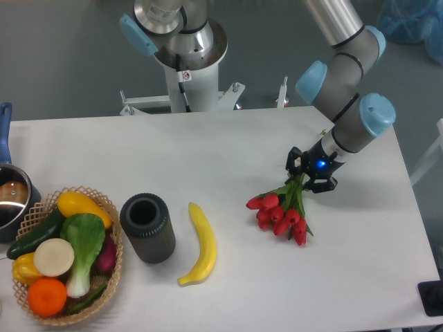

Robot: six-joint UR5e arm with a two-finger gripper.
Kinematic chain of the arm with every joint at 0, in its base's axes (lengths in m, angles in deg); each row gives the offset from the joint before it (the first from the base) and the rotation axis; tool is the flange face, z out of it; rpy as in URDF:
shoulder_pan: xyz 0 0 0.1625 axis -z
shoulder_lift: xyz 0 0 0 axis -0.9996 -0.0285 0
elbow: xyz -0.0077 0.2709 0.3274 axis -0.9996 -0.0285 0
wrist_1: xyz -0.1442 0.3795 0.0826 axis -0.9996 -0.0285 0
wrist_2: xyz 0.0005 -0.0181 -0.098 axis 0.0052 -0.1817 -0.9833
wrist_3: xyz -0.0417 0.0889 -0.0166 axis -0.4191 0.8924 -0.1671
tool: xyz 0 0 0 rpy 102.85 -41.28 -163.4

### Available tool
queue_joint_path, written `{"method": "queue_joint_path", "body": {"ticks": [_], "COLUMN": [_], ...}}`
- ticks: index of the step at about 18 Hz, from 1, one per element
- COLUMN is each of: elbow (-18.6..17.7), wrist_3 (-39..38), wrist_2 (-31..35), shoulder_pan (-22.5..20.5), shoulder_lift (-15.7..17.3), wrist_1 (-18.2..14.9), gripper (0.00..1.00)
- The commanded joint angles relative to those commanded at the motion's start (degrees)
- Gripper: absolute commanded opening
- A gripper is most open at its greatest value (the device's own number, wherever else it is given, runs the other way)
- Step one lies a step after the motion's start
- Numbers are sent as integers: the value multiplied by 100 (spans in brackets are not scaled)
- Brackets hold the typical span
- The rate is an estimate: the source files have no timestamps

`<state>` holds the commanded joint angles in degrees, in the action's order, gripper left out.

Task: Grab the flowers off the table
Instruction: 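Close the gripper on the tulip stems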

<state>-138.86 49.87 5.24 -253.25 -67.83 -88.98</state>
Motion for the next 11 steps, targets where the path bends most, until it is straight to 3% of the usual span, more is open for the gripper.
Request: {"method": "queue_joint_path", "body": {"ticks": [11], "elbow": [0], "wrist_3": [-9], "wrist_2": [-44], "shoulder_pan": [9], "shoulder_lift": [342], "wrist_1": [-70], "gripper": [34]}}
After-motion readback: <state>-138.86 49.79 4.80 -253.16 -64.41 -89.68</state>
